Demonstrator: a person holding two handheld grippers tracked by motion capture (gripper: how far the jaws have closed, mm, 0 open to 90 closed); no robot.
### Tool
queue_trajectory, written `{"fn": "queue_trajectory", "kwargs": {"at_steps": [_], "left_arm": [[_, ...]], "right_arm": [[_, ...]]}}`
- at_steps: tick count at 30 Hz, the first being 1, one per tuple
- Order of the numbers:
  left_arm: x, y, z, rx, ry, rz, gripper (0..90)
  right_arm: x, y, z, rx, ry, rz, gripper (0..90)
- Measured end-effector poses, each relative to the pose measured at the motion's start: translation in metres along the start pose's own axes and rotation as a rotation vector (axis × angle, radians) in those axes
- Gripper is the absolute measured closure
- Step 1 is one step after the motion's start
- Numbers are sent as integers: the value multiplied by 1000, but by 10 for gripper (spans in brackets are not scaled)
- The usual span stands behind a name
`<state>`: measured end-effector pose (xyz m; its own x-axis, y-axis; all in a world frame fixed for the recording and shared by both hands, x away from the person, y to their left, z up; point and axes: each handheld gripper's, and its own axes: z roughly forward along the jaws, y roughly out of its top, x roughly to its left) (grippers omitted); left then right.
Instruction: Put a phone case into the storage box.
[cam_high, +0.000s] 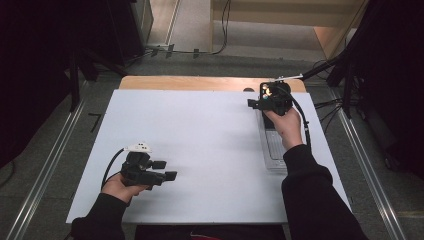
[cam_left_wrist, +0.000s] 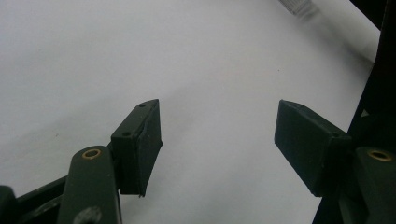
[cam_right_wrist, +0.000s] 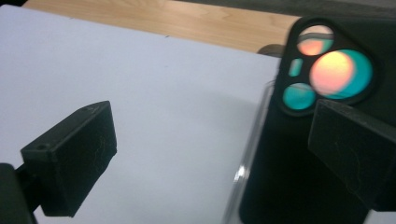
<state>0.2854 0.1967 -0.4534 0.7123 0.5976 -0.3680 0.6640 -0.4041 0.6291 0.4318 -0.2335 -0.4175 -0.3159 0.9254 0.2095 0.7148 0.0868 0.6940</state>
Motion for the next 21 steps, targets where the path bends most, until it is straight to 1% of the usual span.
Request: {"fn": "queue_trajectory", "kwargs": {"at_steps": [2, 4, 5, 7, 10, 12, 17, 21], "left_arm": [[0, 0, 0, -1, 1, 0, 318], [0, 0, -1, -1, 1, -1, 318], [0, 0, -1, -2, 0, -2, 318], [1, 0, -1, -3, -1, 0, 318], [1, 0, -1, -3, -1, -1, 318], [2, 0, -2, -4, -1, -1, 318], [2, 0, -3, -7, -3, -2, 318], [2, 0, -4, -11, -3, -6, 318]], "right_arm": [[5, -1, 1, 14, 26, -22, 0], [8, -2, 3, 23, 74, -49, 1], [11, -2, 4, 27, 97, -55, 1], [17, -4, 6, 37, 126, -68, 1], [21, -5, 8, 39, 136, -70, 2], [24, -6, 9, 45, 142, -82, 2], [33, -12, 12, 69, 170, -92, 2], [40, -17, 10, 82, 183, -100, 2]]}}
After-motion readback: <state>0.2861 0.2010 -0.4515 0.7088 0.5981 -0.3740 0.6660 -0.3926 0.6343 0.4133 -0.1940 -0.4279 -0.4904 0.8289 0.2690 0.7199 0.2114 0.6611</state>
